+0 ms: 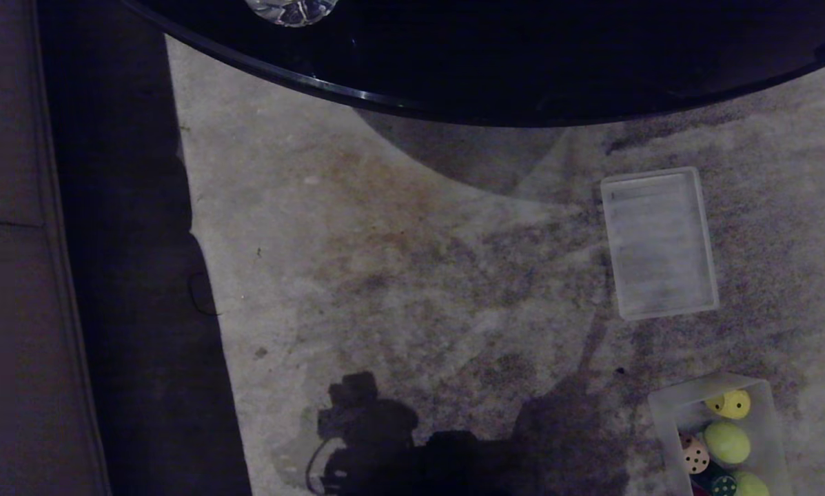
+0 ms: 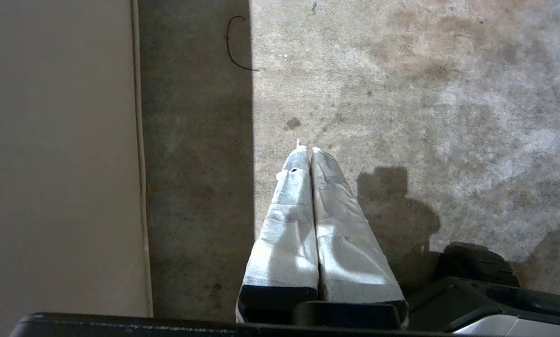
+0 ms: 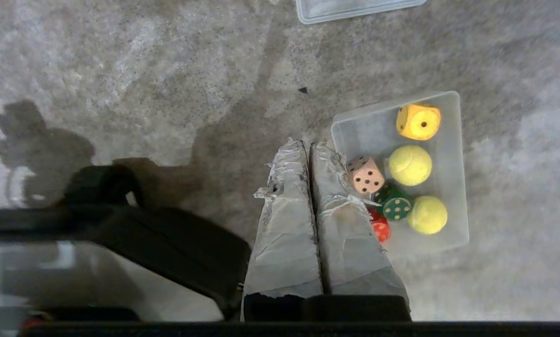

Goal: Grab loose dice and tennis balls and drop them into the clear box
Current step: Close the lid

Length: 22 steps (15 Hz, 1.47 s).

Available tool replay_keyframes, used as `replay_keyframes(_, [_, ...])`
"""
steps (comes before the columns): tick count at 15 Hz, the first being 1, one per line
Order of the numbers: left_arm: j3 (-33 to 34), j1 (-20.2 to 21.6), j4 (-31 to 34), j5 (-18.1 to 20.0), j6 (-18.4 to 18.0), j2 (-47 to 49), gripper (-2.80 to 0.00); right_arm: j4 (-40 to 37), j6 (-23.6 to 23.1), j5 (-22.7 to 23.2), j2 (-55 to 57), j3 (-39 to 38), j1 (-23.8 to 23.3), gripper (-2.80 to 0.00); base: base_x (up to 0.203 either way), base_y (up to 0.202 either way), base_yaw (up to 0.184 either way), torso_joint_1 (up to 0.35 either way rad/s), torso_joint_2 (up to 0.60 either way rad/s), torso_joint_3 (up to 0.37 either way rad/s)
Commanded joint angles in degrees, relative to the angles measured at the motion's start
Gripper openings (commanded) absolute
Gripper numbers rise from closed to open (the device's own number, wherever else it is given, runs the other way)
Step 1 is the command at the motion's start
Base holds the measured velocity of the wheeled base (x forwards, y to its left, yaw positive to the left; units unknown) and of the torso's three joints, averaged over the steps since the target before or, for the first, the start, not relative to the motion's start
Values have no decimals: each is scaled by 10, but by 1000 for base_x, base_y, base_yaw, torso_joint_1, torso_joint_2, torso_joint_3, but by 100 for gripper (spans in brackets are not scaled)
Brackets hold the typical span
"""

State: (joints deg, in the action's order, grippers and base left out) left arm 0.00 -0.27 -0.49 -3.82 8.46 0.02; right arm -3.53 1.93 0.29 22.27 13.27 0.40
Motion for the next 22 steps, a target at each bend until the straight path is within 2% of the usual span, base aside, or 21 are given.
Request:
replay_keyframes(1, [0,0,0,0,1,1,-280,45,10,-1,226,53,1,-280,0,0,0,0,0,0])
replay_keyframes(6, [0,0,0,0,1,1,-280,232,51,-32,586,140,-2,-280,0,0,0,0,0,0])
replay_keyframes(9, [0,0,0,0,1,1,-280,304,89,-45,754,209,-15,-280,0,0,0,0,0,0])
replay_keyframes(12, [0,0,0,0,1,1,-280,334,121,-17,842,296,-56,-280,0,0,0,0,0,0])
replay_keyframes(14, [0,0,0,0,1,0,-280,336,112,-5,866,311,-64,-280,0,0,0,0,0,0])
replay_keyframes(15, [0,0,0,0,1,1,-280,338,106,-2,885,312,-64,0,0,0,0,0,0,0])
replay_keyframes(19, [0,0,0,0,1,1,-280,342,60,18,933,327,-65,0,0,0,0,0,0,0])
replay_keyframes(22, [0,0,0,0,1,1,-280,367,43,79,936,333,-61,0,0,0,0,0,0,0])
